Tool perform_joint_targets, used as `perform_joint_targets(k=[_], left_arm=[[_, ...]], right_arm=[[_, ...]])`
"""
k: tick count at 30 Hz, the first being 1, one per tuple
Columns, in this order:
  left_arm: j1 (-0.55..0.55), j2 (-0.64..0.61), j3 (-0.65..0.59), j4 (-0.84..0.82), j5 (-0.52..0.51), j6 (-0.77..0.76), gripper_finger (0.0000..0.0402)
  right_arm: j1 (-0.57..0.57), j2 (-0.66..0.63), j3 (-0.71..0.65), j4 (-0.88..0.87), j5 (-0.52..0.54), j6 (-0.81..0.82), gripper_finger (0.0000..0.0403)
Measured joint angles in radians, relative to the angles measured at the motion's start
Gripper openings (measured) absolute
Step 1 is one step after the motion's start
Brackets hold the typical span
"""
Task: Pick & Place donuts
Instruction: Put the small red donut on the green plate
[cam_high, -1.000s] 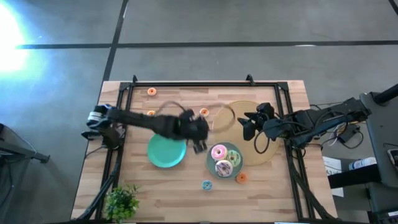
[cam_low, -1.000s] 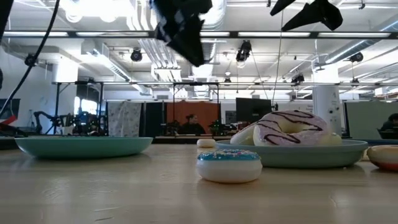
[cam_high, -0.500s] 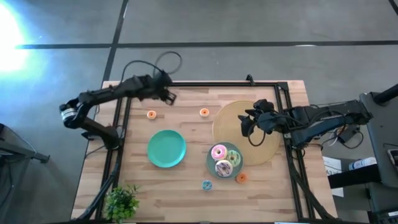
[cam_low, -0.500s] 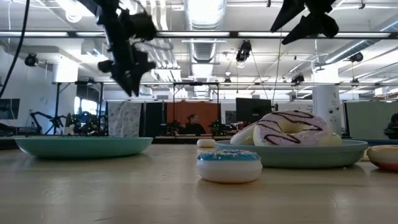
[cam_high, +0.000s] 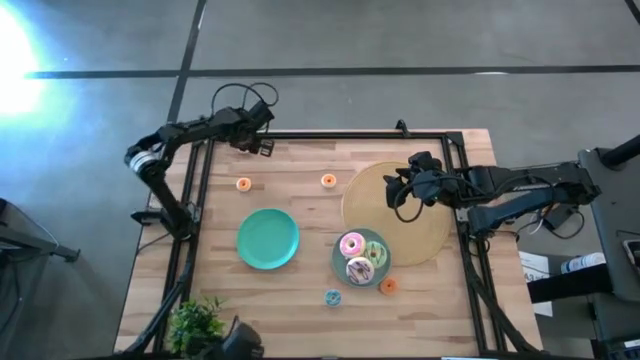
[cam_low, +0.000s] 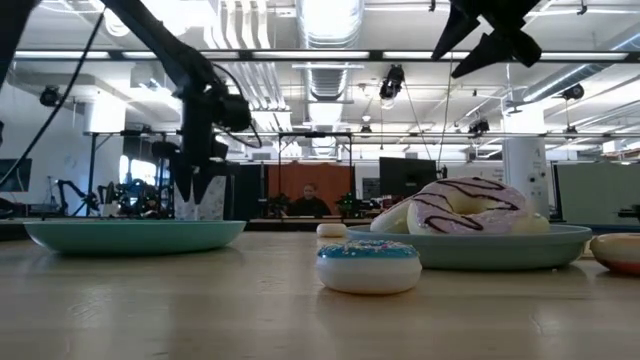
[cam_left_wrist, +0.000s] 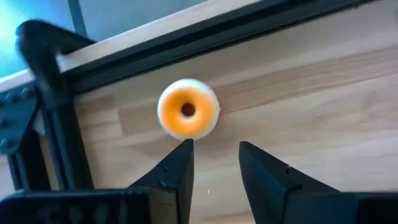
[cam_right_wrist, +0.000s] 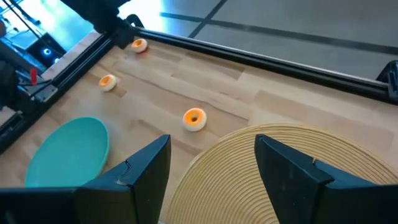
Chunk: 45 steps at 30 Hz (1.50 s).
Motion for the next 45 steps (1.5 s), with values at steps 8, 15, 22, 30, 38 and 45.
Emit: perform_joint_targets(k=[8, 15, 22, 30, 38, 45], left_arm=[[0.023, 0.142, 0.1, 0.0, -0.019, 0.105, 0.0102], [0.056, 0.193, 0.164, -0.095, 0.0, 0.12, 0.0085], [0.071, 0.193, 0.149, -0.117, 0.05, 0.126, 0.0072], [0.084, 0.193, 0.148, -0.063, 0.055, 0.133, 0.0071], [0.099, 0.243, 0.135, -0.09, 0.093, 0.121, 0.0071], [0.099, 0.26, 0.135, -0.068, 0.086, 0.142, 0.007]], right_arm=[[-0.009, 0.0, 0.0, -0.001, 0.003, 0.019, 0.0224], [-0.008, 0.0, -0.006, -0.001, 0.003, 0.021, 0.0224], [-0.008, 0.0, -0.016, -0.001, 0.029, 0.021, 0.0224], [-0.008, 0.0, -0.02, -0.002, 0.029, 0.022, 0.0224], [-0.008, 0.0, -0.023, -0.002, 0.029, 0.021, 0.0224], [-0.008, 0.0, -0.036, -0.003, 0.029, 0.021, 0.0224]])
